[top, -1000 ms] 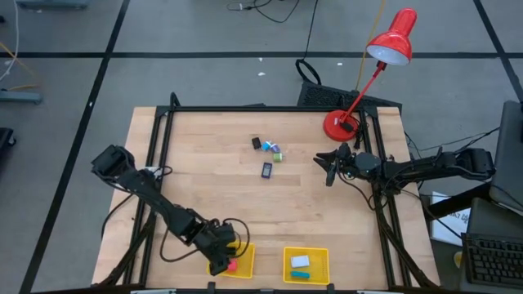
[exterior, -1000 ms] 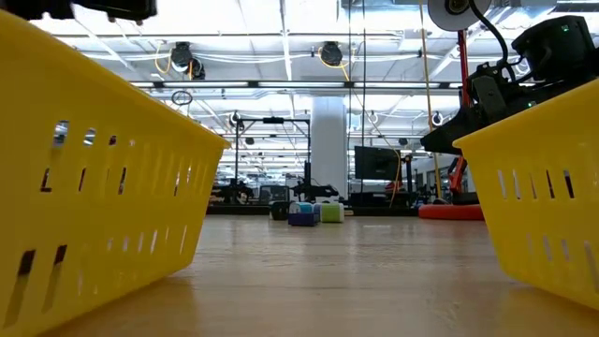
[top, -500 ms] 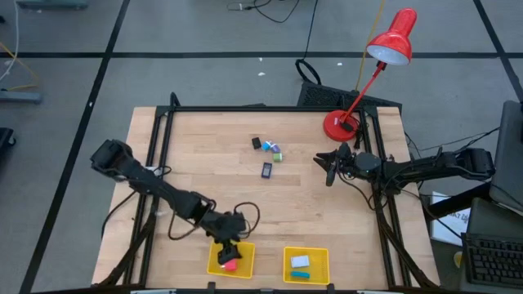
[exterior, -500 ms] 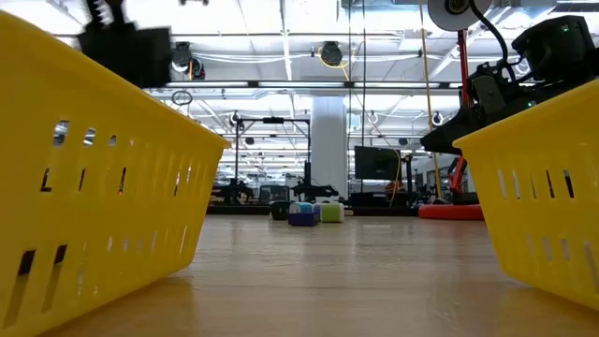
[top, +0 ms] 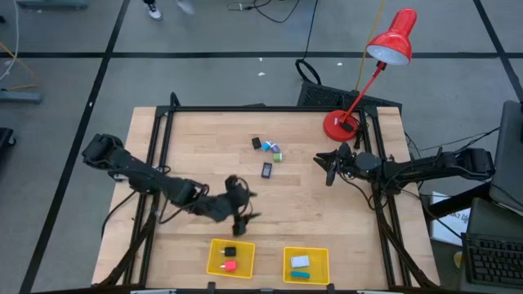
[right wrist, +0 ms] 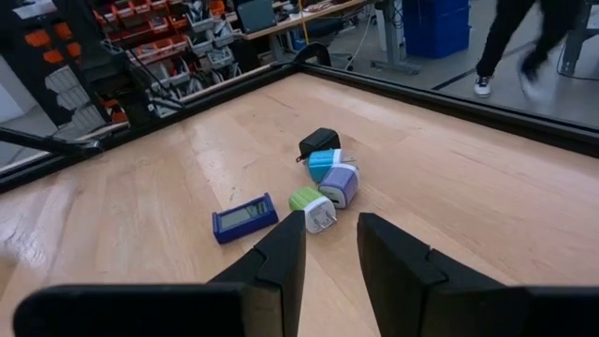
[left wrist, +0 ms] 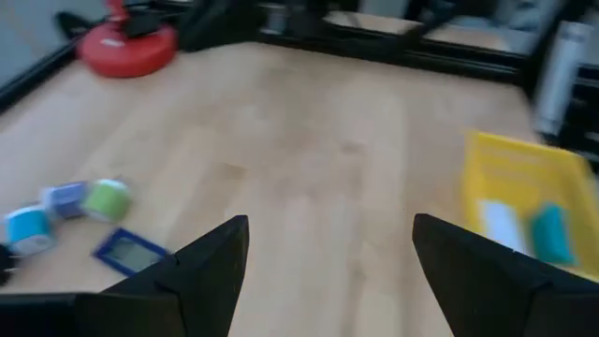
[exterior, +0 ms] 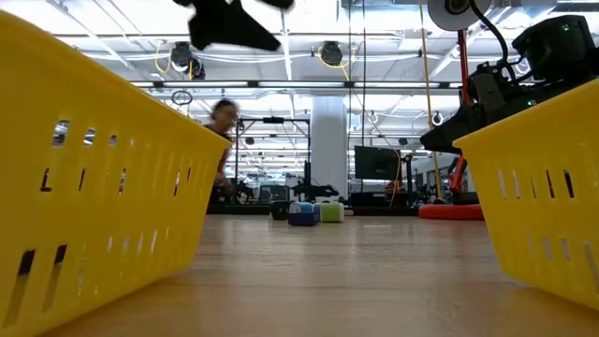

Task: Pick & Place Office items
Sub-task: Put the light blue digital clock into the right yellow bin

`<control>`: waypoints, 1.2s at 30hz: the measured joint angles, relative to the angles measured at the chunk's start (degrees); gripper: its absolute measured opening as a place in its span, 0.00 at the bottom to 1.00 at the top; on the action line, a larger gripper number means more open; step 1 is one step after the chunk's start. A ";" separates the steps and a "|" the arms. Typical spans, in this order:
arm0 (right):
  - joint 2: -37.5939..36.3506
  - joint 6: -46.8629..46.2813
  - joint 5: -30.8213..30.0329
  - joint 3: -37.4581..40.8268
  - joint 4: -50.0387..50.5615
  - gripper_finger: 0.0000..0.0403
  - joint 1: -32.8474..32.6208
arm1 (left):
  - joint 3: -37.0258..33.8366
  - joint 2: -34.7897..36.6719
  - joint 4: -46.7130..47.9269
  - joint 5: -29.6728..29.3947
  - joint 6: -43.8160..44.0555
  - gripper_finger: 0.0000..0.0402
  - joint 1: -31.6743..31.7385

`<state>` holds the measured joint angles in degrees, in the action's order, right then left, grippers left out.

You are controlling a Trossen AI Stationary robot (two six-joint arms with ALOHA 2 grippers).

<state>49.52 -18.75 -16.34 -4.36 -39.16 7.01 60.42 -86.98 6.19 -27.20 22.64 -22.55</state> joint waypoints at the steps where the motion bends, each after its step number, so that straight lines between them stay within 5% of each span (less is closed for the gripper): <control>1: 0.00 -0.04 0.00 -0.02 0.00 0.22 -0.01 | 0.00 -0.07 -0.24 0.32 0.44 0.75 1.49; 14: -0.01 -0.06 0.00 0.00 0.37 0.22 0.00 | 0.00 -9.46 -1.76 7.65 8.53 0.68 21.18; 27: -0.02 -0.08 0.00 -0.01 0.34 0.22 0.01 | -0.04 -23.30 -9.29 7.64 7.63 0.60 25.46; 36: -0.02 -0.08 -0.01 -0.01 0.37 0.22 0.00 | 0.24 -23.92 0.58 7.03 8.07 0.52 25.48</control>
<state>49.50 -18.83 -16.34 -4.37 -38.79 7.01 60.66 -110.90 6.78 -20.17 30.71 2.93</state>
